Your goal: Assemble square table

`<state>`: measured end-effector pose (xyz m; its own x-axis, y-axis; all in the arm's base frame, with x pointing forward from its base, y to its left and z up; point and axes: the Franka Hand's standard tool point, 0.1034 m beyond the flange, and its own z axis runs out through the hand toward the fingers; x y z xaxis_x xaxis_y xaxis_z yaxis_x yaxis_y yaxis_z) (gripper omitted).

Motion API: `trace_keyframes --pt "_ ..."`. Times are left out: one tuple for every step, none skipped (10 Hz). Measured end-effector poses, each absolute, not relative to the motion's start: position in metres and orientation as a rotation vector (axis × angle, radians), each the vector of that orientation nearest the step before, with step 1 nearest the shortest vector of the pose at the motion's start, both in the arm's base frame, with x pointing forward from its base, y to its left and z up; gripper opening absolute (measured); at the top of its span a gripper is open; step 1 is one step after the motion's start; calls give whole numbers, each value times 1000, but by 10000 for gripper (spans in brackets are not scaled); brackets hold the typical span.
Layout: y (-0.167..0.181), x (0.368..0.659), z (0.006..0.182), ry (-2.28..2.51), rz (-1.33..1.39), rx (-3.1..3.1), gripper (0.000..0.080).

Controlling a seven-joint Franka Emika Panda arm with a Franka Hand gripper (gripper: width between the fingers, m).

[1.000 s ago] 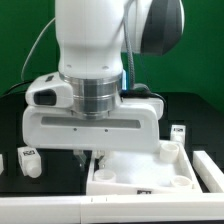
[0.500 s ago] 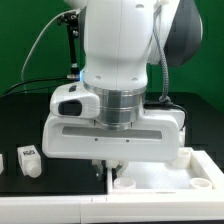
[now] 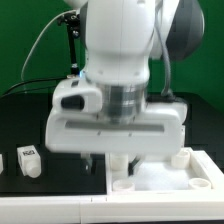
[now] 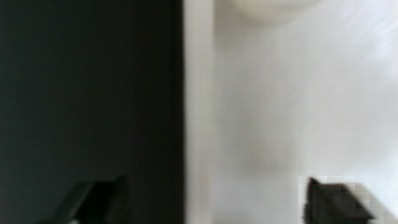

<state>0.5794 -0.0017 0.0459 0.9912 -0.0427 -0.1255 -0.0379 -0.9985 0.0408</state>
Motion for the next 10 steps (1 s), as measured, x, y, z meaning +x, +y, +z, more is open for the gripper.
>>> trace_keyframes --pt "9 569 63 -91 -222 3097 587" --pt "18 569 71 -81 -207 3089 636" --pt "17 569 67 -74 -211 3091 647" --pt "16 568 66 -75 -214 3090 647" --pt "17 568 66 -74 -214 3091 649" --pt "18 567 66 -73 -218 3091 649" --pt "30 555 68 -134 -227 3104 649" --pt "54 536 76 -155 -225 3116 649" --pt "78 519 82 -193 -225 3118 649" --pt "88 513 83 -166 -225 3120 649"
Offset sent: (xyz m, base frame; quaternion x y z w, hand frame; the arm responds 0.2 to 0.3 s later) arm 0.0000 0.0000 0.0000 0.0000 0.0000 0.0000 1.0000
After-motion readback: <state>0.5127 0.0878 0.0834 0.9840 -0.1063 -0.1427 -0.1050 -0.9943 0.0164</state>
